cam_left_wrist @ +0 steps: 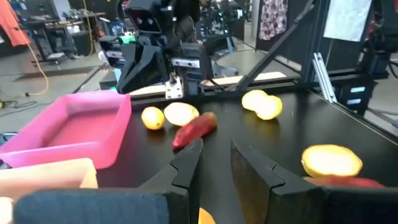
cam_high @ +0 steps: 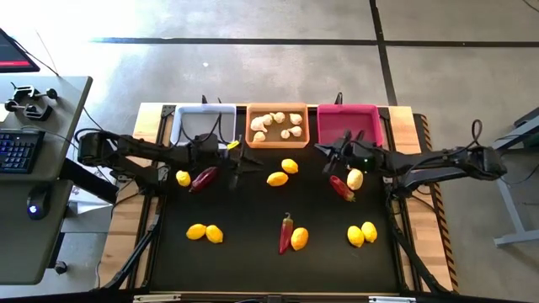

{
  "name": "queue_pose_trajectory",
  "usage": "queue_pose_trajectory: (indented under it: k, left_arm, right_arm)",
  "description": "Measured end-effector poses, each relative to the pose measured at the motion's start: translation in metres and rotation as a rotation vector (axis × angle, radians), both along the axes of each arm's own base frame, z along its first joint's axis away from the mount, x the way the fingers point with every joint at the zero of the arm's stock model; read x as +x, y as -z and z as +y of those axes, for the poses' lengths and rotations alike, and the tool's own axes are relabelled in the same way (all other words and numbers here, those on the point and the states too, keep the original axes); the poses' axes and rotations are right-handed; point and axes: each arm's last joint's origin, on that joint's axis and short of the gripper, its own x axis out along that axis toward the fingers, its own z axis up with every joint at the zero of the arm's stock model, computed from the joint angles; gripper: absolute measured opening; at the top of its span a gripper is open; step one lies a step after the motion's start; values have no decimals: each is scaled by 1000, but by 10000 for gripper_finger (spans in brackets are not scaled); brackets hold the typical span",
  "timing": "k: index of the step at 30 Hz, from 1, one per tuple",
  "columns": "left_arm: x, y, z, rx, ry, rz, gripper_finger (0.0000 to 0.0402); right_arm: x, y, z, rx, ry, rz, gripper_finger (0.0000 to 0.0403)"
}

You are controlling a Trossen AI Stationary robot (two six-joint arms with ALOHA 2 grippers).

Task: Sort produce into baskets
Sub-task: Put the yellow lemon into the pink bin

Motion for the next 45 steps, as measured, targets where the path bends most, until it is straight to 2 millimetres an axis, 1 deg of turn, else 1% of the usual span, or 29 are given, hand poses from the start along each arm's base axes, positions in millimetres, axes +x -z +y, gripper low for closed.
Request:
queue_pose_trajectory:
  k: [5, 8, 16, 45]
  left_arm:
    - [1, -3, 1, 10, -1, -11, 68]
    - [1, -3, 1, 9, -1, -7, 68]
    - [1, -2, 1, 36, 2, -8, 68]
    - [1, -3, 1, 53, 5, -12, 68]
  right_arm:
    - [-1, -3, -5, -54, -7, -2, 2]
    - [-1, -4, -8, -48, 1, -13, 2]
    - [-1, -8, -13, -14, -63, -76, 2]
    - [-1, -8, -13, -10, -63, -77, 2]
